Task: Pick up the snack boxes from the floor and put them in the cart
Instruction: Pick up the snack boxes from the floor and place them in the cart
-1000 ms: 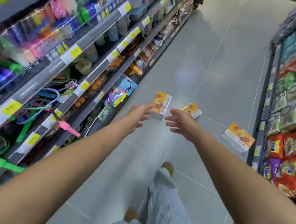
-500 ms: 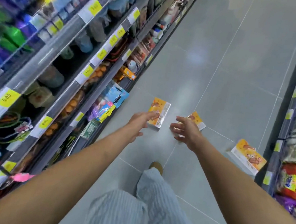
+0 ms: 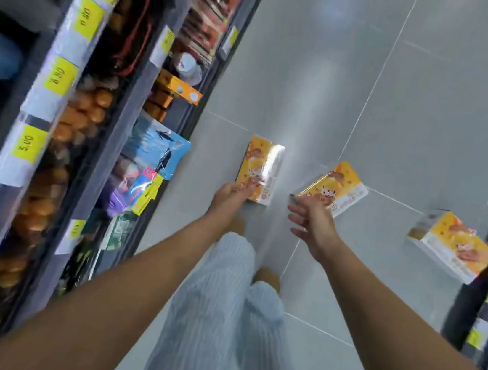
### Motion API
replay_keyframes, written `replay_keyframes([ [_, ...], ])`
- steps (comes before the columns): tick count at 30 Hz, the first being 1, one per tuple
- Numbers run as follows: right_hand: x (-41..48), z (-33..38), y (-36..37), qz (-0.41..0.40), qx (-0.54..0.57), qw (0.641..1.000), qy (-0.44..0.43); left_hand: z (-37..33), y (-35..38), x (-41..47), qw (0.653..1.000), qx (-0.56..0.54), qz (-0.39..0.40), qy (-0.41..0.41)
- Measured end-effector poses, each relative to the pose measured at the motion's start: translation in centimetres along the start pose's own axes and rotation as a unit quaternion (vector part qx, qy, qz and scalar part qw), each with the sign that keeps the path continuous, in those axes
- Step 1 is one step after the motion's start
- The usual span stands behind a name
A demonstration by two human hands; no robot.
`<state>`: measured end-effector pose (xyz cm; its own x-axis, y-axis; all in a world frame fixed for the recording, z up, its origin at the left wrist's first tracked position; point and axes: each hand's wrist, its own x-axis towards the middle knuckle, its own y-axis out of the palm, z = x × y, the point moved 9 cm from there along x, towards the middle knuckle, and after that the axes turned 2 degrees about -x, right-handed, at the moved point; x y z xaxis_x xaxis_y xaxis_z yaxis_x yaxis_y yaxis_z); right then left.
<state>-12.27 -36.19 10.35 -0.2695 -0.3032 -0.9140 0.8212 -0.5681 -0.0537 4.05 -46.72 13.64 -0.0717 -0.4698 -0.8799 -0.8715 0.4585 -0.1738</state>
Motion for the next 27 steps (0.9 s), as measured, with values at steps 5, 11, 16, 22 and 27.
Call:
replay_keyframes([
  [5,11.6,-3.4,0.9,-0.035,0.000,0.998,0.043,3.2,1.9,13.1,0.999,0.034,-0.005,-0.032],
  [11,23.9,-8.5,2.7,-0.044,-0.023,0.996,0.070,7.0,4.2,26.0,0.998,0.055,0.006,-0.036],
  [16,33.5,-13.9,3.3,-0.061,-0.043,0.995,0.072,12.3,5.4,36.1,0.994,0.094,-0.020,-0.056],
  [22,39.0,-18.0,4.8,-0.021,-0.025,0.996,0.079,18.0,5.1,41.6,0.994,0.055,-0.022,-0.090],
  [27,38.9,-18.4,5.7,-0.035,0.038,0.997,0.065,18.5,4.7,41.8,0.996,0.043,-0.029,-0.069],
])
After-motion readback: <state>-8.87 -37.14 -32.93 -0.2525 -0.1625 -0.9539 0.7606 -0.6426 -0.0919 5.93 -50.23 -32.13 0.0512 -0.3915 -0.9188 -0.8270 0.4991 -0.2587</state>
